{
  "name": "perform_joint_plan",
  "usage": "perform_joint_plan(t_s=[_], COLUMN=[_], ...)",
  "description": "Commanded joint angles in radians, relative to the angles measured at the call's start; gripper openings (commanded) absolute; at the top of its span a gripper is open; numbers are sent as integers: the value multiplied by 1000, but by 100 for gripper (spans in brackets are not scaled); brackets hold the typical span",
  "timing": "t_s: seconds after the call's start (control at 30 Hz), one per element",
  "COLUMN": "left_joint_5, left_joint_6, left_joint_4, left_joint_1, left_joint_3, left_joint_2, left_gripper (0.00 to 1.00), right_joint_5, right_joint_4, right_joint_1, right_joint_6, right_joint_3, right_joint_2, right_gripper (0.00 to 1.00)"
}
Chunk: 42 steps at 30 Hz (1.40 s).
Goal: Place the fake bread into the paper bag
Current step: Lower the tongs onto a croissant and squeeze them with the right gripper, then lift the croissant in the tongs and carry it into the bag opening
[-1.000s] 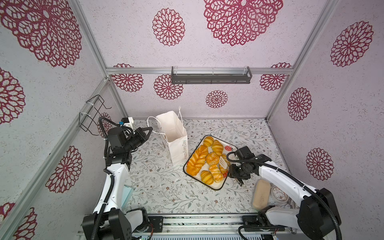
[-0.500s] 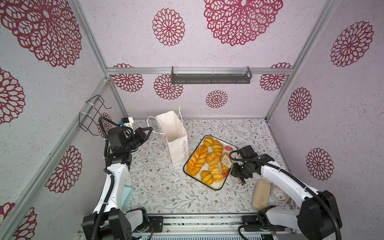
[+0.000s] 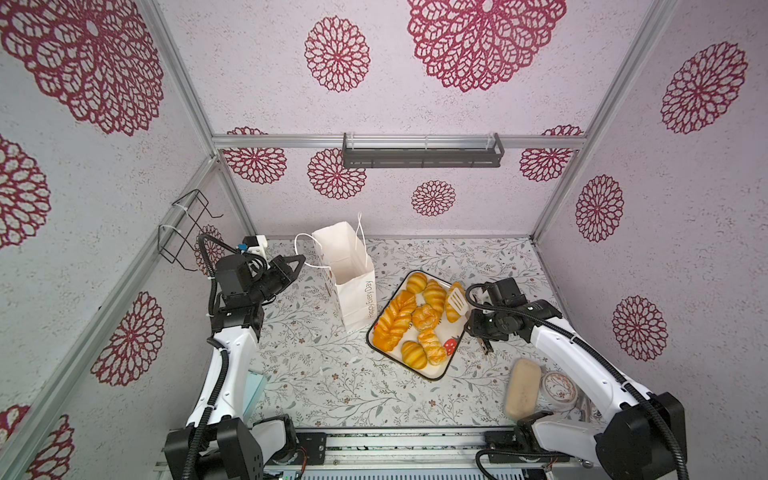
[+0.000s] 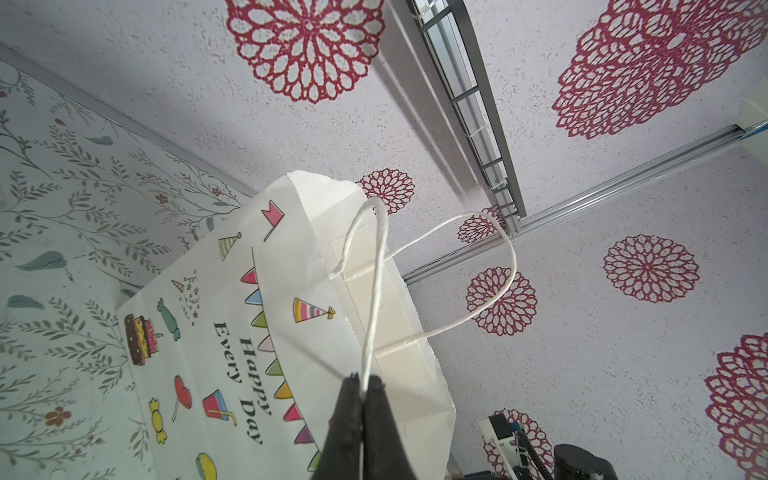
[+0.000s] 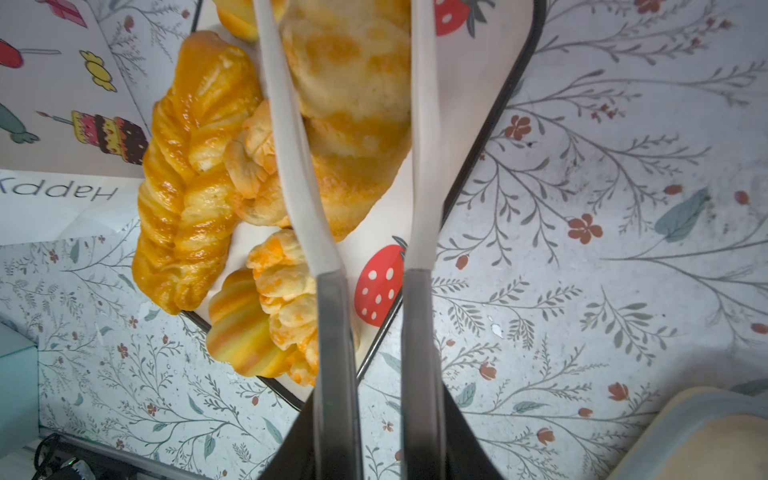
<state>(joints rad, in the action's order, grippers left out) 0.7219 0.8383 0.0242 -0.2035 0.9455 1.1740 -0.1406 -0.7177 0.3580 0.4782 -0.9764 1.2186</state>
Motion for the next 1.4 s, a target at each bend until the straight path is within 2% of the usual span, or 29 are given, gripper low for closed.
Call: perform_joint_plan(t_s=[0.0, 0.6, 1.03, 1.37], left_joint_5=[-5, -9, 3, 13], left_joint_6=[-20, -51, -42, -25], left_joint_4=[10, 34, 3, -20], left_joint_1=[-1, 9, 9, 9], left_joint_3=[38, 56, 42, 35], left_joint_2=[3, -5, -10, -10], left_gripper=[0, 0, 0, 0], right_joint_5=[-10, -86, -122, -131], right_joint_4=[59, 150, 289, 375], right_joint_1=[-4, 41, 162, 271], right_joint_6=[-23, -56, -76, -95], right_joint_3=[-69, -215, -274, -360], right_joint_2=[-33, -64, -51, 22], right_gripper=[31, 31, 31, 31])
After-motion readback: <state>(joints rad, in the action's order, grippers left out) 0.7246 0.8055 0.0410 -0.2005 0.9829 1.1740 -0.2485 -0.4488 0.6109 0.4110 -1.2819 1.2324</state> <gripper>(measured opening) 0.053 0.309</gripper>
